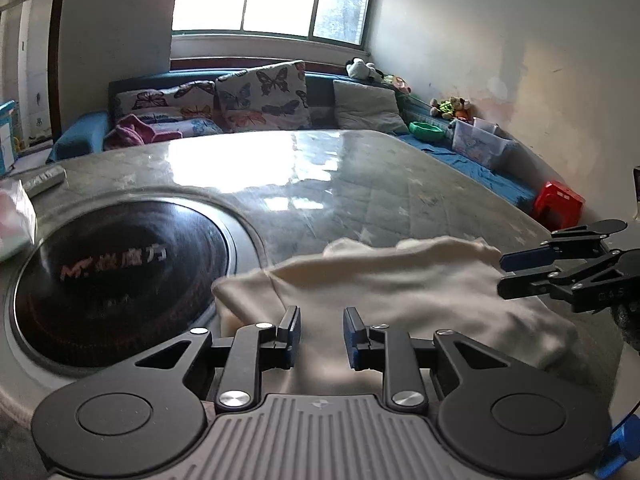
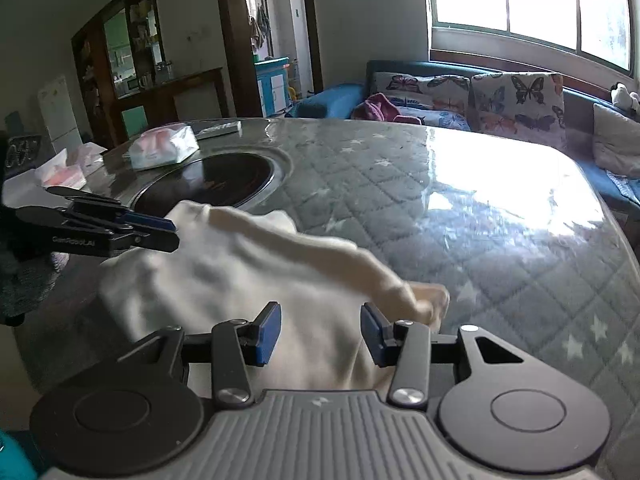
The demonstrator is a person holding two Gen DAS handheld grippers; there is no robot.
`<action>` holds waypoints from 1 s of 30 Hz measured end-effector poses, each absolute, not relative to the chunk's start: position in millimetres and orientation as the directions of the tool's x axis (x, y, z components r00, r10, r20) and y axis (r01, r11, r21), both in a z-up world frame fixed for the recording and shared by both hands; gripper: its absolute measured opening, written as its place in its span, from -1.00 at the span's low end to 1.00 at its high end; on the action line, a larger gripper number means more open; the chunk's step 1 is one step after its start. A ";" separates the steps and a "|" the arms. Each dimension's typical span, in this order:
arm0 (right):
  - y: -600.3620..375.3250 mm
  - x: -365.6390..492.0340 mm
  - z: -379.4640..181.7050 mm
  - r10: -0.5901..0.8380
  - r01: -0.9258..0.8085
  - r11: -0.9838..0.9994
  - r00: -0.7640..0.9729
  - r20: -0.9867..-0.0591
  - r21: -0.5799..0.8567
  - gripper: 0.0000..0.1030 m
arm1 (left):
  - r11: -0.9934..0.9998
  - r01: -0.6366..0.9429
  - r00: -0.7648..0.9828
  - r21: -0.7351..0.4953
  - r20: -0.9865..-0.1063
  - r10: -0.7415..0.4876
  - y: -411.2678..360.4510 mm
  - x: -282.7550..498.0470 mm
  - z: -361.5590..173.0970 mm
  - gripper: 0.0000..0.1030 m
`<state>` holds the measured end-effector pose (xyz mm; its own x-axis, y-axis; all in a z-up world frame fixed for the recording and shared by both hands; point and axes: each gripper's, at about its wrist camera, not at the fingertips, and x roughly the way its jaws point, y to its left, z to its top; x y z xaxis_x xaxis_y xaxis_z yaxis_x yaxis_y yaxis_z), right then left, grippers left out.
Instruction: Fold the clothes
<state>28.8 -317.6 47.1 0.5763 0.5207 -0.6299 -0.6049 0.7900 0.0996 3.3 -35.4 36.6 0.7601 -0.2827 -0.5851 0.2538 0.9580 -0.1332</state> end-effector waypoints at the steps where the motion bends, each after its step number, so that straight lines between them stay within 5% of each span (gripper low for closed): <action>1: -314.9 34.9 46.4 0.518 -0.599 0.794 0.576 -0.632 0.105 -0.16 | 0.958 0.252 0.760 -0.136 -0.585 -0.283 -36.6 7.3 37.3 -0.50; 16: -288.5 79.7 35.3 0.476 -0.564 0.819 0.569 -0.671 0.103 -0.46 | 0.949 0.276 0.731 -0.153 -0.607 -0.311 -71.5 62.8 26.1 -0.52; 25: -281.0 57.3 46.9 0.488 -0.595 0.801 0.582 -0.651 0.067 -0.42 | 0.957 0.239 0.742 -0.164 -0.605 -0.289 -62.6 51.8 30.8 -0.48; 30: -271.2 38.2 53.9 0.505 -0.627 0.778 0.581 -0.638 0.045 -0.24 | 0.965 0.218 0.759 -0.148 -0.595 -0.263 -57.3 38.7 38.5 -0.18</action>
